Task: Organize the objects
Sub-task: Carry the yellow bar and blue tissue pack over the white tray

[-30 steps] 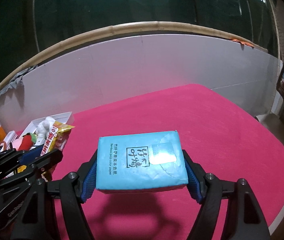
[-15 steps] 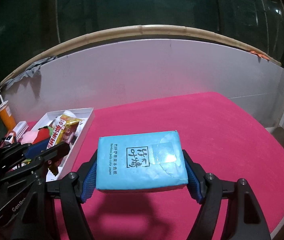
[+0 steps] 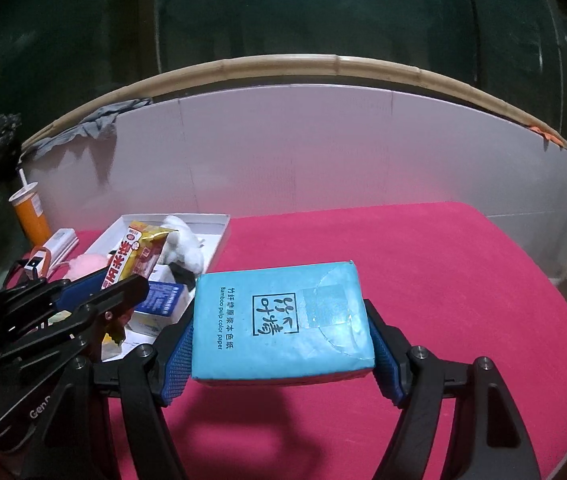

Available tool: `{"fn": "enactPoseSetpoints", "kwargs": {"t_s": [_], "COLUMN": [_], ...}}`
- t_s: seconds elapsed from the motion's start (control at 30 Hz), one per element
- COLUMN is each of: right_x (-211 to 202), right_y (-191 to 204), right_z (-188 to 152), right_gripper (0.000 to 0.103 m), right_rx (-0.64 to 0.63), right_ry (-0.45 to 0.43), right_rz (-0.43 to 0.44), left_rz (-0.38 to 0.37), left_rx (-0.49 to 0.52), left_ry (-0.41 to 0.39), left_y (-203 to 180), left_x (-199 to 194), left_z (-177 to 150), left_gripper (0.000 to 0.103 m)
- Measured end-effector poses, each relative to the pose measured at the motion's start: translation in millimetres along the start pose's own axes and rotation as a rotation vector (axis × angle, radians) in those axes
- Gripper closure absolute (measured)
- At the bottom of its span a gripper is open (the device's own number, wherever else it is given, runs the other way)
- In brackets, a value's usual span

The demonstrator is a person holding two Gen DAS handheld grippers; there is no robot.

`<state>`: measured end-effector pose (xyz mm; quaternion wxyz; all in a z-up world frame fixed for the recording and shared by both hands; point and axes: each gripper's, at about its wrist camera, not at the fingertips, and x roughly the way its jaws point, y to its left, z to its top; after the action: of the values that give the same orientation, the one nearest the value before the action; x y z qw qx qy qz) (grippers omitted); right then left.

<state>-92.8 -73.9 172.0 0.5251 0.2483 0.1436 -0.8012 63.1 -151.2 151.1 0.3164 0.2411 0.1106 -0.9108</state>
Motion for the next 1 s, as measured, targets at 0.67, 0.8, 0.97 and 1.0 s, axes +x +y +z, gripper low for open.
{"fn": "enactPoseSetpoints", "kwargs": {"t_s": [0.67, 0.8, 0.97, 1.0], "right_x": [23, 27, 33, 35], "right_y": [78, 89, 104, 108], "right_z": [11, 13, 18, 19], "right_gripper": [0.024, 0.024, 0.024, 0.024], "right_rx": [-0.119, -0.130, -0.147, -0.154], "right_ry": [0.033, 0.037, 0.041, 0.040], "right_rz": [0.061, 0.068, 0.077, 0.077], "left_rz": [0.109, 0.133, 0.176, 0.182], "left_rx": [-0.086, -0.105, -0.153, -0.167], "left_ry": [-0.029, -0.031, -0.026, -0.025], "left_y": [76, 96, 130, 137], "left_x": [-19, -20, -19, -18], "left_z": [-1, 2, 8, 9], "left_gripper": [0.082, 0.081, 0.081, 0.081]}}
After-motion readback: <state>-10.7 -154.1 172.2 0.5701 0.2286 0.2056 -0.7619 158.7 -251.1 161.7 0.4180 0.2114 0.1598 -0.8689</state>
